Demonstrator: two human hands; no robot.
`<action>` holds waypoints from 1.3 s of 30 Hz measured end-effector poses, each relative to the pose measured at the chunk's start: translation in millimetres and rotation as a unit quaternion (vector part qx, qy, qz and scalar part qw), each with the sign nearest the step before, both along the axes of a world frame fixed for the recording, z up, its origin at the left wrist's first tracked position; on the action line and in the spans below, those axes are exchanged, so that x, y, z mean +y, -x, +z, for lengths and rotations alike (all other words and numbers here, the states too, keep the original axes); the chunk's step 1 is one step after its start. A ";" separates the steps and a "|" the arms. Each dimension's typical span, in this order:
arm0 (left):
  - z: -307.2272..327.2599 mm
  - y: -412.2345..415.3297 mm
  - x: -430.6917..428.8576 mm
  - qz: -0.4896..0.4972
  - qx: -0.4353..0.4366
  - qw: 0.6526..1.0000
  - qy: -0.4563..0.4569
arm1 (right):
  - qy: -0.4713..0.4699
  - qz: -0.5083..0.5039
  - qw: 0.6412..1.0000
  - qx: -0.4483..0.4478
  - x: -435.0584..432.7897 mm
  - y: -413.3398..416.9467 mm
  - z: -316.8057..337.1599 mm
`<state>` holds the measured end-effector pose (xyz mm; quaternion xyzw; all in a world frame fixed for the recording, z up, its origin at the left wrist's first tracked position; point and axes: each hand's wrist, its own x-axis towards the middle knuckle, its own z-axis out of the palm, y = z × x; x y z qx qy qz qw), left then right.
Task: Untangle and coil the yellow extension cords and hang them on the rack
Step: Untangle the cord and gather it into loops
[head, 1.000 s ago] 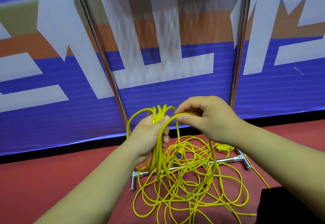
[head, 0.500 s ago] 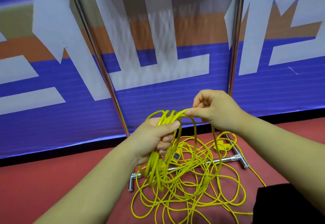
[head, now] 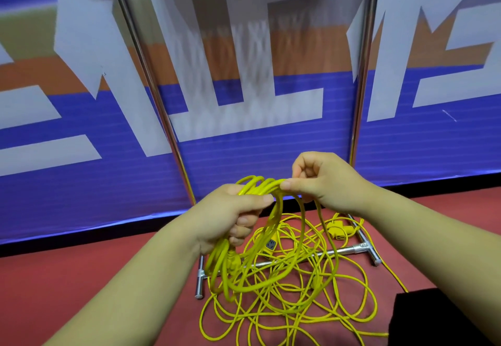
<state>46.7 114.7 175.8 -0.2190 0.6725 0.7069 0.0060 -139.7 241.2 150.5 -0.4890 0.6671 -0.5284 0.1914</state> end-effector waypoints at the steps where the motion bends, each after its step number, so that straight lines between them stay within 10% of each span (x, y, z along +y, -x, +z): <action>1: 4.5 -1.4 -2.3 0.010 0.017 1.000 0.002 | 0.002 0.018 1.000 -0.018 -0.2 -1.4 1.3; 16: 25.9 -23.8 -56.6 0.191 0.258 0.934 -0.157 | -0.188 0.074 0.973 0.109 -14.6 -5.1 -33.8; 39: -42.4 3.6 -16.1 0.120 0.043 0.992 -0.010 | 0.064 -0.067 0.973 -0.213 -11.8 -31.2 22.9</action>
